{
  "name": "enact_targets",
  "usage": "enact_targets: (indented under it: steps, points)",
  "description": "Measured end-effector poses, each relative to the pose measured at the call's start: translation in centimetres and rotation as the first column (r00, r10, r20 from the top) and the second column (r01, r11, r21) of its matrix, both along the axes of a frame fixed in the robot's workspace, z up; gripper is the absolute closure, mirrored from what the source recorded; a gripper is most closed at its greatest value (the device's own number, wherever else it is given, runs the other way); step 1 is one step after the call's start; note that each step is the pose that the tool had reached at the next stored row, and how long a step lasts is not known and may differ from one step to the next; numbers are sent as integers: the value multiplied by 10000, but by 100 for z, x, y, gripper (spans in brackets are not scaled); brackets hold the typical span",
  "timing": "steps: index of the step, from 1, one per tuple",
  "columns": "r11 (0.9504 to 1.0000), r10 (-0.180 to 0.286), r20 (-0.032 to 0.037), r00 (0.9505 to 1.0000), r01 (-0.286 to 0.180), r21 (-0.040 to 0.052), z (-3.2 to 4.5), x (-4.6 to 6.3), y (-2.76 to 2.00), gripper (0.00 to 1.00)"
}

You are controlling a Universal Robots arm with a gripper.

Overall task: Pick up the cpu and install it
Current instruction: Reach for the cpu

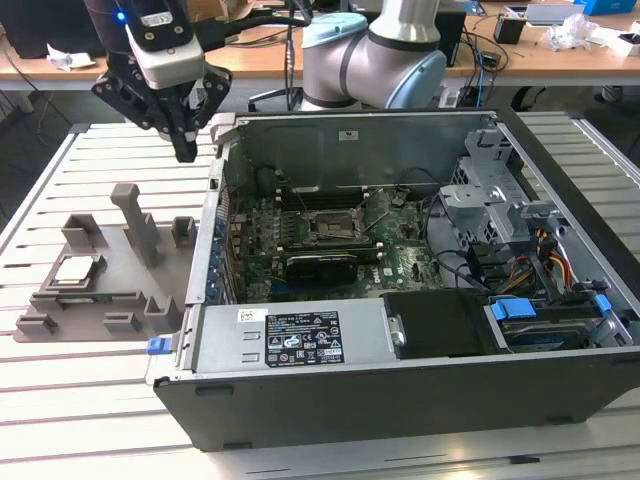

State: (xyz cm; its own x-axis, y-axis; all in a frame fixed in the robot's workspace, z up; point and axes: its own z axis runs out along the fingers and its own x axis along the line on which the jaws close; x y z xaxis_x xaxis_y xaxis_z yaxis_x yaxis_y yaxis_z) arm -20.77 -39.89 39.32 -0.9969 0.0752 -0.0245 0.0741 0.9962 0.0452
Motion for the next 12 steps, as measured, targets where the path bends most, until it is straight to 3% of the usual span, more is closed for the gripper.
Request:
enact_targets:
  steps: [12]
  points:
    - [10000,-1,1,10000,1,0,-1,-283,0,89]
